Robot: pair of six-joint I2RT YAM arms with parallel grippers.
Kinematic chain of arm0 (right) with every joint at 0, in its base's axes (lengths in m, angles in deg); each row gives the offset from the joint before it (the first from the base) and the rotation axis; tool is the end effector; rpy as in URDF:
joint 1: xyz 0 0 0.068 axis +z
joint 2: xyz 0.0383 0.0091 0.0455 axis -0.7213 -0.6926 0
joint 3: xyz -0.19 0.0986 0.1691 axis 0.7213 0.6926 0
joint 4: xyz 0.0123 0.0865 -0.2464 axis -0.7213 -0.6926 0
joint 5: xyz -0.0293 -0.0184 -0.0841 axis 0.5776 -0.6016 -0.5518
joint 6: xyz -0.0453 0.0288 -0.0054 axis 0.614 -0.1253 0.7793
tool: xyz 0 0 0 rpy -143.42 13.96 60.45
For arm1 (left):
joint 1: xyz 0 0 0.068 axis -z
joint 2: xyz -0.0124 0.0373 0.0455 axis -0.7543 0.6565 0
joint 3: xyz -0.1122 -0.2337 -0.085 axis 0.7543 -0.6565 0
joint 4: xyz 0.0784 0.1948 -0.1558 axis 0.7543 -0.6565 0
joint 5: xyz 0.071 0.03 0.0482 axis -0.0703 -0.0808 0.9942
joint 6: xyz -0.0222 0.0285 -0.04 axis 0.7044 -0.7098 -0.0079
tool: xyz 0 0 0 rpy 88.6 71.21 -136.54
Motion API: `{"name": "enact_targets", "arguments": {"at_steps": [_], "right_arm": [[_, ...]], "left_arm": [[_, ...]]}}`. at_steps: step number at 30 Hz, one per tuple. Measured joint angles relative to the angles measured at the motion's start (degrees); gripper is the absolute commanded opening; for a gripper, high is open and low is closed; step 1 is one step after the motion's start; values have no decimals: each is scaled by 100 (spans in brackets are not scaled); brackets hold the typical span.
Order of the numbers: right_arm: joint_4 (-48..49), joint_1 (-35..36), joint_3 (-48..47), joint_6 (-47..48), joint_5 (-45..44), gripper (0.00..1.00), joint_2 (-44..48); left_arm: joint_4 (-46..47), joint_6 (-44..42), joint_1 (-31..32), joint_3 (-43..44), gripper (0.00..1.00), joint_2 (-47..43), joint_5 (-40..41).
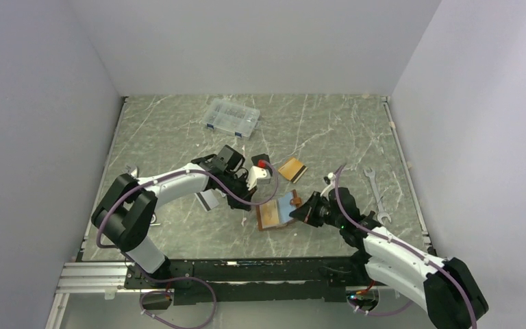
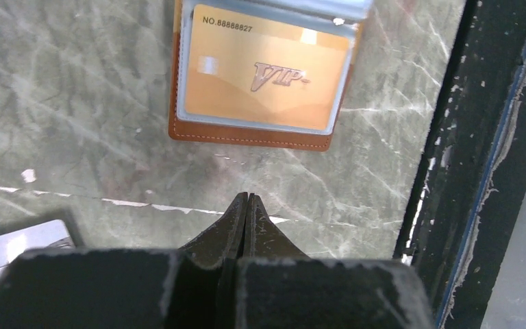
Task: Put the credit cards into the card holder
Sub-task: Pick up the card holder from the center of the board, then close the card holder.
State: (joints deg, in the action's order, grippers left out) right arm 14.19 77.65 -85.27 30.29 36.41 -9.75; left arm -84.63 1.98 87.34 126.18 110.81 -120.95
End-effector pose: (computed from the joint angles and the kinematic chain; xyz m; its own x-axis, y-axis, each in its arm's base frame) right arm 0.1348 0.0938 0.1405 -0.8396 0.4005 -0.3670 -0.0228 0.6490 0.7605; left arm 0.2292 -0.2076 0.1878 -0.3665 0.6967 -0.6166 0.9279 0.2256 -0.2967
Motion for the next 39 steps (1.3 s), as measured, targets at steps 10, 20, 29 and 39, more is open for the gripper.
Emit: {"name": "enact_targets", "arguments": {"at_steps": [10,20,29,39], "right_arm": [[-763,-33,-1294,605,588,0,1108],[-350,-70,-1554,411,1145,0,1237],[490,-70,-1244,-20,1307,0,739],[1126,236,-1147,-140,1333,0,17]], "left_arm": [[319,48,-1102,48,0,17,-616],[933,640,-1613,-240,0,-835,-2273],[916,798,-1213,-254,0,-1421,-3036],[1014,1132,-1023,-118,0,-1303,-2990]]}}
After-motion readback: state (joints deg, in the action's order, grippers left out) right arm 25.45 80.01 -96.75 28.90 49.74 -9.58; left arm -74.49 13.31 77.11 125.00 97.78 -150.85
